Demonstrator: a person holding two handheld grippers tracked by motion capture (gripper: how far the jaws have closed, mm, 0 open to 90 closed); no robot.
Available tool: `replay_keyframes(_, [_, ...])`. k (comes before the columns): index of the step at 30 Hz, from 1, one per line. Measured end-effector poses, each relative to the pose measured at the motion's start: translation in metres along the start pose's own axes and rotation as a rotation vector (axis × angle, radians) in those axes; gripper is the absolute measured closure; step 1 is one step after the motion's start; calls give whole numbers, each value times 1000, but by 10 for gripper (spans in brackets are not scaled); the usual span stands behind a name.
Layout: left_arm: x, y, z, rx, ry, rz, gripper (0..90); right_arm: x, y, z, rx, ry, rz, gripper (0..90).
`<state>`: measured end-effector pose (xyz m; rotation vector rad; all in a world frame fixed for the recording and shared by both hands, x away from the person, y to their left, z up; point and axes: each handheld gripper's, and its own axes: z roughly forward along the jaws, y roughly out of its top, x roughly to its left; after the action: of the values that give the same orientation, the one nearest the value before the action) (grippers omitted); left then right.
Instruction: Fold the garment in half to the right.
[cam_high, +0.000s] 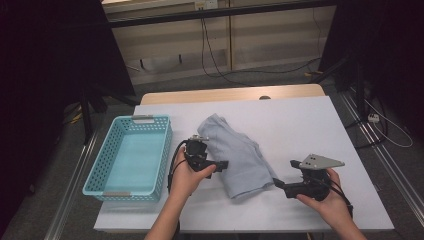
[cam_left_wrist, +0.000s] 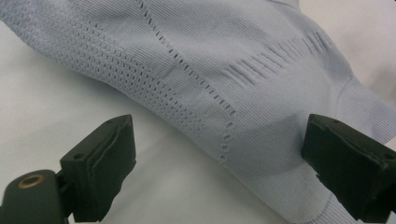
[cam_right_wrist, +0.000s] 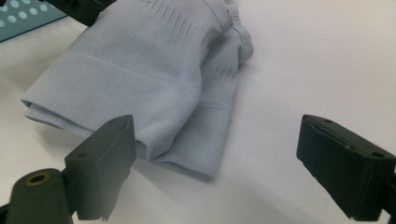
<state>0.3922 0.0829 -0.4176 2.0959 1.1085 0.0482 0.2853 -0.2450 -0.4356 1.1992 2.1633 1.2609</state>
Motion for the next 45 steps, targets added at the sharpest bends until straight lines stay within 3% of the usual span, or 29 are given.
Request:
replay_keyframes(21, [2, -11, 19, 45, 35, -41, 136, 3, -1, 1, 4, 11, -5, 120])
replay_keyframes(37, [3, -14, 21, 53, 12, -90, 219, 3, -1, 2, 8, 13, -18, 122])
replay_keyframes(41, [1, -14, 21, 59, -6, -88, 308, 3, -1, 2, 9, 13, -17, 122])
replay_keyframes(45, [0, -14, 21, 66, 5, -85, 312, 4, -2, 2, 9, 12, -13, 122])
